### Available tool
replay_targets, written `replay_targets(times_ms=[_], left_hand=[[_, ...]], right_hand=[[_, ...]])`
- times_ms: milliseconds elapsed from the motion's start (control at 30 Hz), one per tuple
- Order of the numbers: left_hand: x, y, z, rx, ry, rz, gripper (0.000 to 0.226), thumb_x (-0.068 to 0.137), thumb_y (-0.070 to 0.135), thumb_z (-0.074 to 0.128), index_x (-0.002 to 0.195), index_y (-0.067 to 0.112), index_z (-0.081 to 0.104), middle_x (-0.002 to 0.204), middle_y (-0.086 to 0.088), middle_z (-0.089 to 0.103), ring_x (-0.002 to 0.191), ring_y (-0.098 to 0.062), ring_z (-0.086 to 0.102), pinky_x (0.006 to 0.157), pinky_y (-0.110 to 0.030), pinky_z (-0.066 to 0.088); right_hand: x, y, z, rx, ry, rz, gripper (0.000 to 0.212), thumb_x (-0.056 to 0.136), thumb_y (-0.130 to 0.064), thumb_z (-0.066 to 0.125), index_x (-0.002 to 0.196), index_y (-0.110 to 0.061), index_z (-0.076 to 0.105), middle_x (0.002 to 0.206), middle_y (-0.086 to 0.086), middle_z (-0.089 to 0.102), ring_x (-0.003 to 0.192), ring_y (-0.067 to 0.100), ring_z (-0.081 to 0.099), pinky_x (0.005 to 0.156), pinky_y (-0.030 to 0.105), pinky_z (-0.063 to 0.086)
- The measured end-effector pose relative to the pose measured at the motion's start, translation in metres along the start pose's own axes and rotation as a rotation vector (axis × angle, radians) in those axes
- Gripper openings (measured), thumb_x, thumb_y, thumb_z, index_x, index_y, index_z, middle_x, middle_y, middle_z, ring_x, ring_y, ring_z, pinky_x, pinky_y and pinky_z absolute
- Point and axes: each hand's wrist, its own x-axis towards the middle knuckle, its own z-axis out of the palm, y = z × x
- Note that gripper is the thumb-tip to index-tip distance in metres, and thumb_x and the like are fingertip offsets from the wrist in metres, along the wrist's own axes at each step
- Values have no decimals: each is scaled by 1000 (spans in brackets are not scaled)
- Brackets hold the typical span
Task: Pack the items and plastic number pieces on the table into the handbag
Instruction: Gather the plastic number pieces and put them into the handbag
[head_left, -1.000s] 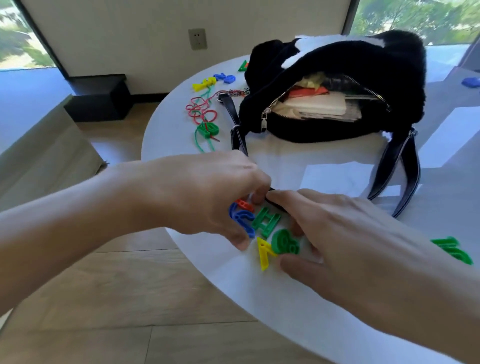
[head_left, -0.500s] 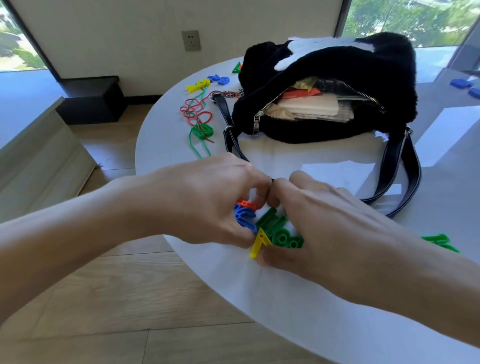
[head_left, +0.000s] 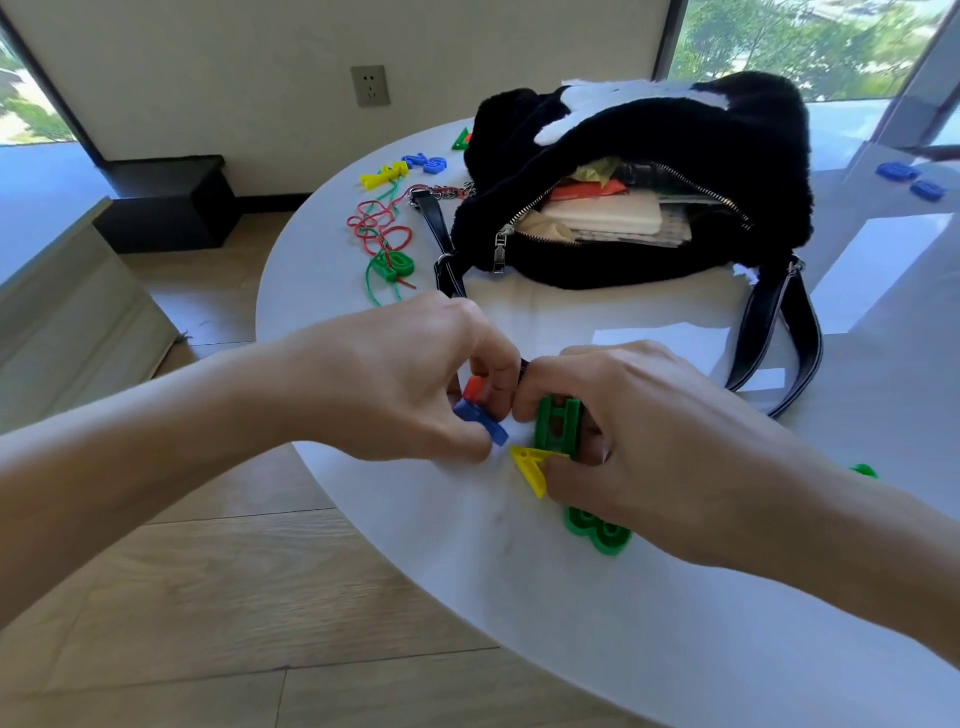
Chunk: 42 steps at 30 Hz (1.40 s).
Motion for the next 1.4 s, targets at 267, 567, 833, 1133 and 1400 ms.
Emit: replay_targets(times_ms=[267, 567, 833, 1133, 1400], left_hand=[[7, 1, -2, -339, -7, -48, 9, 83, 10, 68, 79, 15, 74, 73, -3, 72, 65, -17, 72, 62, -33, 60], [38, 6, -8, -1610, 219, -177, 19, 77, 6, 58, 71, 6, 77, 86, -16, 69, 71, -18, 67, 61, -20, 58], [58, 46, 13, -1874, 456, -186, 38, 67, 13, 40, 100, 8, 57, 97, -17, 63, 86, -26, 65, 77, -29, 31], [69, 43, 20, -1703, 558, -441, 26, 97, 37, 53, 83, 15, 57, 68, -2, 50, 58, -13, 42, 34, -16, 31], [72, 36, 13, -1668, 560, -437, 33, 101, 41, 49, 80, 15, 49, 51, 2, 48, 42, -8, 33, 37, -17, 19]], right_hand=[[3, 16, -6, 192, 104, -13, 7, 85, -25, 72, 85, -32, 70, 58, -12, 57, 50, 8, 48, 41, 15, 34], [20, 16, -25, 566, 611, -81, 25, 75, -21, 81, 93, -18, 64, 76, -1, 71, 67, 22, 71, 63, 44, 60], [42, 7, -13, 388, 712, -79, 23, 78, -10, 80, 98, -21, 74, 91, -7, 62, 79, 12, 68, 69, 30, 57], [33, 10, -19, 153, 581, -66, 38, 75, -20, 80, 110, -33, 72, 86, -13, 67, 89, 11, 60, 82, 34, 49], [8, 1, -36, 125, 492, -62, 35, 75, -44, 81, 99, -32, 58, 93, -14, 53, 79, 7, 56, 63, 19, 40]])
